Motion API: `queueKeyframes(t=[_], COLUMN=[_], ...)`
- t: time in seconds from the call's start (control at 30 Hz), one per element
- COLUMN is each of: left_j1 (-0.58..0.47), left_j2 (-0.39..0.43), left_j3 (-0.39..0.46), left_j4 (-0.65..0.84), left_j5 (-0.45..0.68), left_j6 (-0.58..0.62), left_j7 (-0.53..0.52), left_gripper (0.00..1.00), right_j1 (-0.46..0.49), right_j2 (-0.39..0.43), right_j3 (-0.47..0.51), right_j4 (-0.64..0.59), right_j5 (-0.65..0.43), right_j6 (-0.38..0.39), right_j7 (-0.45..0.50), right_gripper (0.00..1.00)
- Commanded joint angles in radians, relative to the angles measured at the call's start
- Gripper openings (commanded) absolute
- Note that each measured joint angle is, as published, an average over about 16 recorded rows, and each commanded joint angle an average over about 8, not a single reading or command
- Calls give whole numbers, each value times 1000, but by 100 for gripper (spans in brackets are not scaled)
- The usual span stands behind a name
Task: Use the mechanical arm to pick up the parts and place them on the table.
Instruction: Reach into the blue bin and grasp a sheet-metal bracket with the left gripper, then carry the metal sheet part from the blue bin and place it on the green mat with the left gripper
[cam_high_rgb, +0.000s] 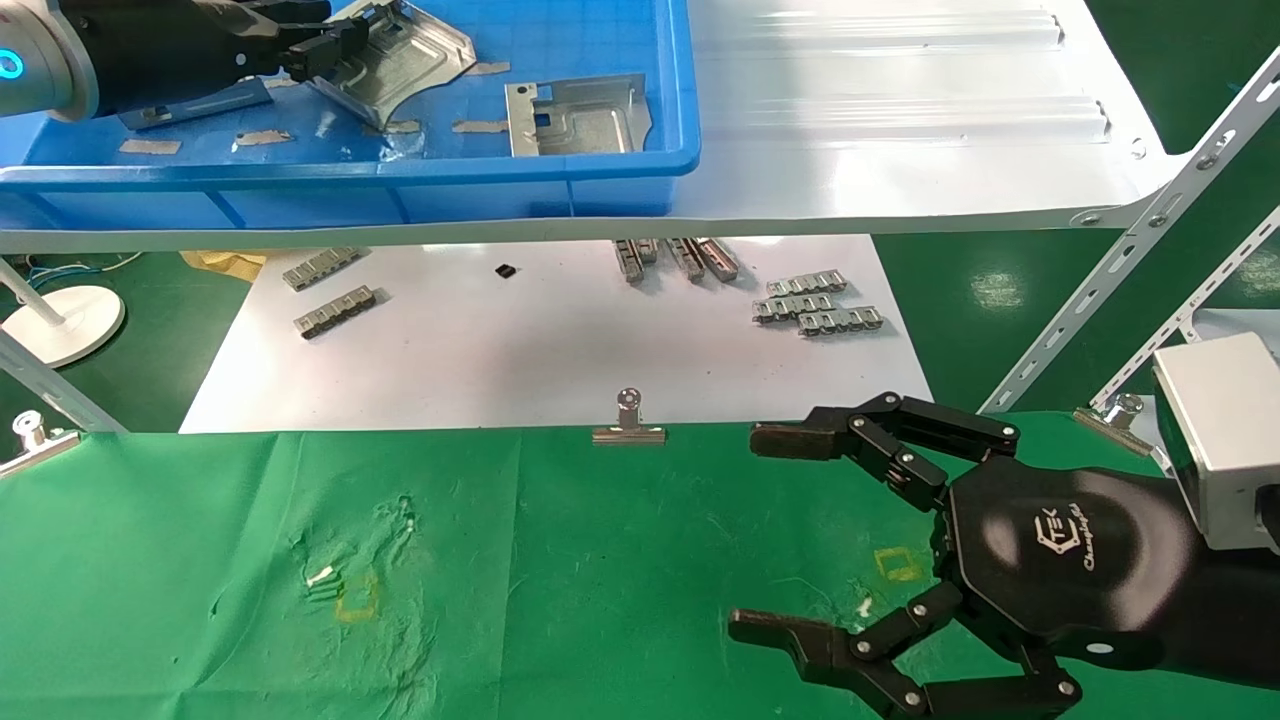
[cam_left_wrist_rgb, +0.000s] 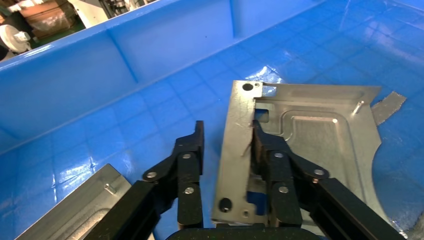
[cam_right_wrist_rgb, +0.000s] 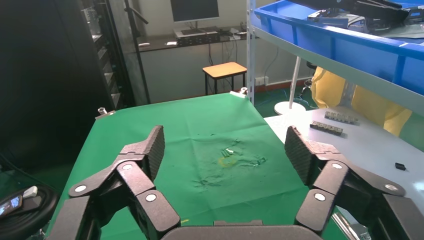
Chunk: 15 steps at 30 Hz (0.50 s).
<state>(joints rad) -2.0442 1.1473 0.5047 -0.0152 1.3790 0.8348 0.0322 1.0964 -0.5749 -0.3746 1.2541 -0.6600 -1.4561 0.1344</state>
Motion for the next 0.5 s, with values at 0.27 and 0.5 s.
queueKeyframes(t=[0.27,0.5], left_j1=[5,0], left_j2=[-6,-22], left_j3=[-20,-47], left_j4=[-3,-29], left_j5=[-29,-69], left_j6=[-19,32], left_j7=[22,68], left_gripper=[0,0], right_j1=[0,0], right_j2=[0,0], right_j3=[0,0], right_j4=[0,0], right_j5=[0,0], right_j6=[0,0], right_j7=[0,0], right_gripper=[100,100])
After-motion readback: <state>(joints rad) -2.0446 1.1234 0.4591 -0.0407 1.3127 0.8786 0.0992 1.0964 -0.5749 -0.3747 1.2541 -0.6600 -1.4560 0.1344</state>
